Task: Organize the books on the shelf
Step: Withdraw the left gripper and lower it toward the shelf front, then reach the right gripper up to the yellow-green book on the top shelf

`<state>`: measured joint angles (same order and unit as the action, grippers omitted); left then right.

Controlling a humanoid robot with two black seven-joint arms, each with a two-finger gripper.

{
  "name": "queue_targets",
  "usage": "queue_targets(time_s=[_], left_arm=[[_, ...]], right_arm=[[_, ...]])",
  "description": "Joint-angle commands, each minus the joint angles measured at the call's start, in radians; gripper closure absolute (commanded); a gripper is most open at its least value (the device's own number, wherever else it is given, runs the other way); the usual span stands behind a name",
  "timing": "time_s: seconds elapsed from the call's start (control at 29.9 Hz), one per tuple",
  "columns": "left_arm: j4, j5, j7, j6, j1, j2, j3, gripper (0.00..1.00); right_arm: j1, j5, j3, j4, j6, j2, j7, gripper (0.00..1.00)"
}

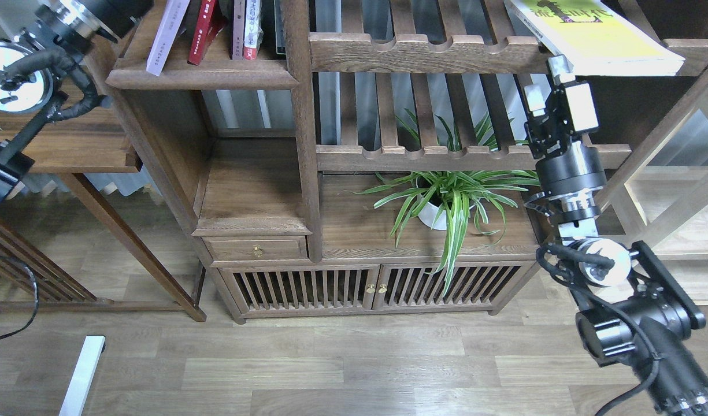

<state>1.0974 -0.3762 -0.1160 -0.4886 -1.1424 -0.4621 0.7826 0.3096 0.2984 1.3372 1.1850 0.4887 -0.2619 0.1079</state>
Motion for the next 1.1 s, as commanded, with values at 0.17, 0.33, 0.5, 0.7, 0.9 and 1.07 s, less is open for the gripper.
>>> queue_targets(time_s=[0.17, 0.33, 0.5, 0.7, 0.9, 1.07], left_arm=[[0.174, -0.101, -0.005, 0.000, 0.088, 0.057, -0.005, 0.09], [0.213, -0.101, -0.007, 0.000, 0.182, 0.111, -0.006, 0.08], [0.213, -0.095, -0.005, 0.000, 0.240, 0.189, -0.005, 0.07], [0.206, -0.093, -0.002, 0.000, 0.316, 0.220, 0.003, 0.04], [0.193, -0.093, -0.002, 0.000, 0.409, 0.217, 0.029, 0.03], [0.194, -0.087, -0.007, 0.000, 0.441, 0.220, 0.011, 0.03]], right_arm=[[-0.047, 0.002, 0.059, -0.004, 0.000, -0.033, 0.001, 0.04], [-0.076, 0.001, 0.069, -0.004, 0.000, -0.039, 0.001, 0.04], [-0.087, 0.001, 0.091, -0.018, 0.000, -0.071, -0.001, 0.04], [-0.141, 0.002, 0.092, -0.024, 0.000, -0.122, -0.001, 0.05], [-0.142, 0.002, 0.094, -0.025, 0.000, -0.131, -0.001, 0.05], [-0.129, 0.002, 0.100, -0.025, 0.000, -0.132, -0.001, 0.05]])
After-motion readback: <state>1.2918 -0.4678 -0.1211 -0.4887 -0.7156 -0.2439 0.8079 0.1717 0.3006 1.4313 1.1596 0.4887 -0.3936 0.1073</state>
